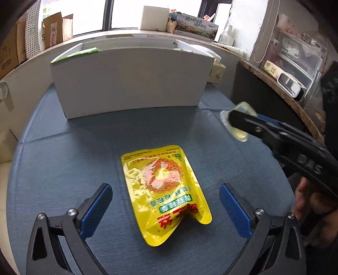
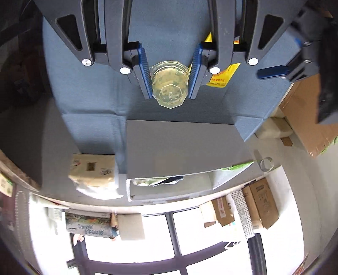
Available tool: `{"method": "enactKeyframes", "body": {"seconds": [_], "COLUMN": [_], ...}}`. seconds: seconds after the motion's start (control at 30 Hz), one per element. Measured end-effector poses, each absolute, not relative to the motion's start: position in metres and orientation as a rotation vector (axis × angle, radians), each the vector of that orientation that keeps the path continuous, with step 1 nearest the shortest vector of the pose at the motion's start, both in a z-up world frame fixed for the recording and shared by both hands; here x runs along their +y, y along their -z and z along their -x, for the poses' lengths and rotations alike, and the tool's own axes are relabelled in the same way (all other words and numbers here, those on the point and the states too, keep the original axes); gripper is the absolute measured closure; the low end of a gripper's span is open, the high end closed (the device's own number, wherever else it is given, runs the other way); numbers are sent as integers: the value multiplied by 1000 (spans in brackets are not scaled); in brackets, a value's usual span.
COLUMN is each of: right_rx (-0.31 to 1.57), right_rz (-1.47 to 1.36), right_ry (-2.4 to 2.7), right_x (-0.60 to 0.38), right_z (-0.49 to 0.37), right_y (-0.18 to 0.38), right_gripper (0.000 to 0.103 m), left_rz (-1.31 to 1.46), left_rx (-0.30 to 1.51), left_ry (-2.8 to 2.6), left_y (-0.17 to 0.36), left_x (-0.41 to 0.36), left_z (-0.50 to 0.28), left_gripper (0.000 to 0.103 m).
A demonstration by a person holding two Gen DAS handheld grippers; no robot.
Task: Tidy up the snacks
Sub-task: 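Grasp the small clear jelly cup with the right tool, then grasp the yellow sauce pouch with the left tool while the right tool lifts the jelly cup, then carry the pouch and jelly cup into the box and open both tools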
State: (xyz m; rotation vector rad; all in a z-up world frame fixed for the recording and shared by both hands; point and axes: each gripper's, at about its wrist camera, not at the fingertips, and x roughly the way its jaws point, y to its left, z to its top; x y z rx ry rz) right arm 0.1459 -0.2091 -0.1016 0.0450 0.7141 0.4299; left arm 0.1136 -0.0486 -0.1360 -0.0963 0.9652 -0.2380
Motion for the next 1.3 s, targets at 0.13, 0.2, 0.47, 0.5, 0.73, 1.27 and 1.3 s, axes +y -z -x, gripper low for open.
{"method": "enactKeyframes", "body": {"seconds": [0.13, 0.2, 0.47, 0.5, 0.73, 1.27, 1.3], "right_rx": [684, 682, 690, 689, 695, 592, 597], "right_rz": [-72, -97, -128, -126, -113, -116, -107], "right_ry": [-390, -384, -386, -387, -405, -518, -514], "right_x": [-233, -240, -250, -249, -239, -187, -181], "right_z": [-125, -119, -114, -113, -112, -202, -215], "right_y": [95, 95, 98, 99, 100, 9, 4], "right_gripper": [65, 65, 65, 65, 65, 65, 65], "left_rz": [67, 63, 39, 33, 65, 110, 109], "left_rx": [1016, 1038, 1005, 997, 935, 713, 711], "left_ry": [197, 187, 177, 171, 184, 157, 157], "left_y": [150, 156, 155, 154, 129, -3, -7], "left_x": [-65, -69, -61, -58, -36, 34, 36], "left_z": [-126, -129, -126, -125, -108, -205, -217], "left_gripper": [1, 1, 43, 49, 63, 63, 63]}}
